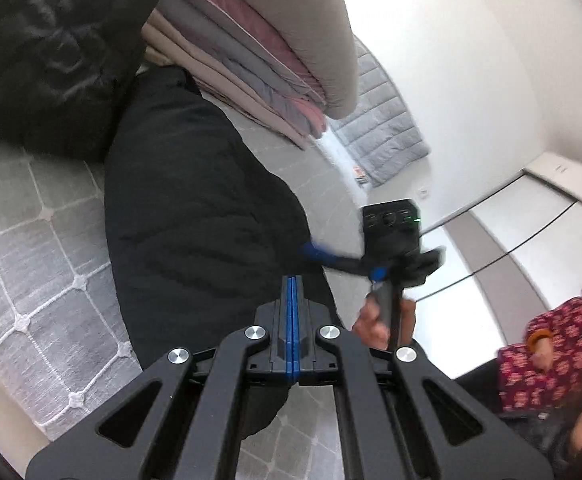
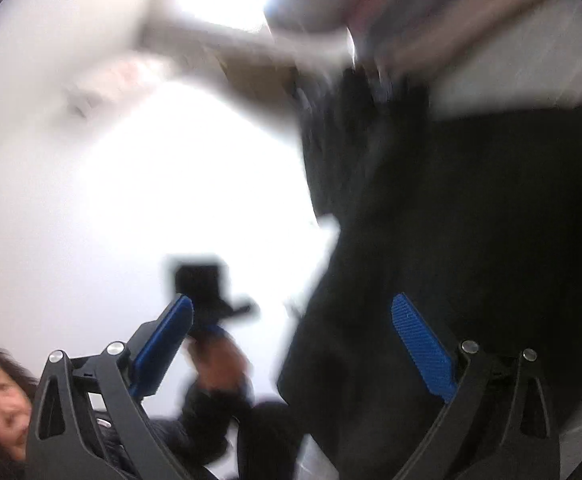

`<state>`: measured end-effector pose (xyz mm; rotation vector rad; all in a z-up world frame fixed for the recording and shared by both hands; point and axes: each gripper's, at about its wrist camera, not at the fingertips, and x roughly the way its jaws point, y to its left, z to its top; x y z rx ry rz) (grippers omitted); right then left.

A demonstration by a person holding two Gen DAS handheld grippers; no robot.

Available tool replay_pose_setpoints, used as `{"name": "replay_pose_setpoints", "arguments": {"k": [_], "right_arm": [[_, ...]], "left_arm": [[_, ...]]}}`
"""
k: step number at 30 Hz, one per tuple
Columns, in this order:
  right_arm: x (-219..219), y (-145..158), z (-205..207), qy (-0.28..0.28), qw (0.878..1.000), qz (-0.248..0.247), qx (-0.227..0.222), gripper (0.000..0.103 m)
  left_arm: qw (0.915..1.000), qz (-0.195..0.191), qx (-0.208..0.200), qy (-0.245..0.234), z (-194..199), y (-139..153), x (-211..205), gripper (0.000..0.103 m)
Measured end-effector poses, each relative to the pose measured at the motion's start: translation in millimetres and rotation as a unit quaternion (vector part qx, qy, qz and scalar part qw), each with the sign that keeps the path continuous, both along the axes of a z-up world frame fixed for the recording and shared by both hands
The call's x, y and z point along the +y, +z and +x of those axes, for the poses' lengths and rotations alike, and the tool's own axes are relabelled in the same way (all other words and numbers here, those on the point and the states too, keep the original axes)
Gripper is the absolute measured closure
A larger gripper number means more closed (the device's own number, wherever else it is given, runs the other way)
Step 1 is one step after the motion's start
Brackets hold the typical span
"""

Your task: Fold large clothes

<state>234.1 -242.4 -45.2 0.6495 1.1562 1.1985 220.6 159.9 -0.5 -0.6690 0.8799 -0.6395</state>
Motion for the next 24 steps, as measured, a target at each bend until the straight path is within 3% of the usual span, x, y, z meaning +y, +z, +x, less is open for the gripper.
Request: {"name": "replay_pose_setpoints", "arguments": {"k": [2, 3, 4, 5, 6, 7, 8, 9, 10, 11, 12, 13, 14, 16, 17, 19, 21, 23, 24], "right_arm": [[-11, -32, -4, -0.045, 0.998, -0.011, 0.043, 0.029], [-10, -32, -3, -0.069, 0.996, 0.002, 0.056, 0.029], [-26, -16, -13, -0.097, 0.995, -0.004, 0.036, 0.029], [-36, 10, -27, -0.122, 0.992, -0.036, -0.014, 0.025], [-36, 32, -44, -0.142, 0.987, -0.06, -0.054, 0.02], [-40, 60, -70, -0.177, 0.972, -0.102, -0.112, 0.011], [-36, 87, -102, -0.224, 0.945, -0.159, -0.178, 0.007], [-43, 99, -124, -0.252, 0.922, -0.192, -0.224, 0.007], [-40, 116, -155, -0.284, 0.883, -0.241, -0.285, 0.007], [-34, 125, -181, -0.312, 0.834, -0.308, -0.334, 0.007], [-31, 125, -198, -0.316, 0.804, -0.36, -0.352, 0.007], [-24, 124, -210, -0.305, 0.788, -0.4, -0.356, 0.007], [-24, 119, -224, -0.299, 0.783, -0.419, -0.35, 0.007], [-11, 111, -244, -0.307, 0.802, -0.406, -0.314, 0.007], [-8, 108, -250, -0.313, 0.804, -0.408, -0.298, 0.007], [16, 109, -267, -0.327, 0.794, -0.426, -0.287, 0.007], [32, 105, -258, -0.338, 0.793, -0.436, -0.258, 0.007], [51, 95, -214, -0.339, 0.792, -0.46, -0.217, 0.007], [59, 99, -212, -0.332, 0.788, -0.48, -0.196, 0.007]], "left_arm": [[0.9983, 0.05, -0.013, 0.025, -6, 9, -9, 0.103], [0.9964, 0.073, -0.019, 0.039, -9, 15, -13, 0.103], [0.9923, 0.106, -0.029, 0.057, -15, 23, -18, 0.101], [0.9894, 0.124, -0.036, 0.066, -19, 28, -23, 0.094], [0.9824, 0.162, -0.042, 0.084, -25, 34, -31, 0.076], [0.9737, 0.196, -0.051, 0.105, -31, 39, -38, 0.063], [0.9638, 0.226, -0.064, 0.126, -38, 45, -44, 0.041], [0.9485, 0.267, -0.082, 0.151, -47, 52, -56, 0.036], [0.9382, 0.293, -0.091, 0.16, -52, 57, -68, 0.036], [0.9329, 0.308, -0.095, 0.16, -57, 60, -80, 0.036], [0.9307, 0.314, -0.094, 0.161, -60, 62, -88, 0.036], [0.9277, 0.322, -0.092, 0.165, -65, 63, -97, 0.035], [0.9246, 0.331, -0.088, 0.166, -69, 64, -107, 0.035], [0.9188, 0.346, -0.086, 0.17, -79, 62, -118, 0.035], [0.9151, 0.354, -0.088, 0.173, -85, 62, -125, 0.033], [0.9104, 0.363, -0.088, 0.178, -97, 63, -133, 0.031], [0.9073, 0.367, -0.086, 0.185, -107, 66, -140, 0.031], [0.9078, 0.366, -0.079, 0.19, -116, 67, -142, 0.031], [0.9077, 0.365, -0.075, 0.193, -121, 68, -142, 0.031]]}}
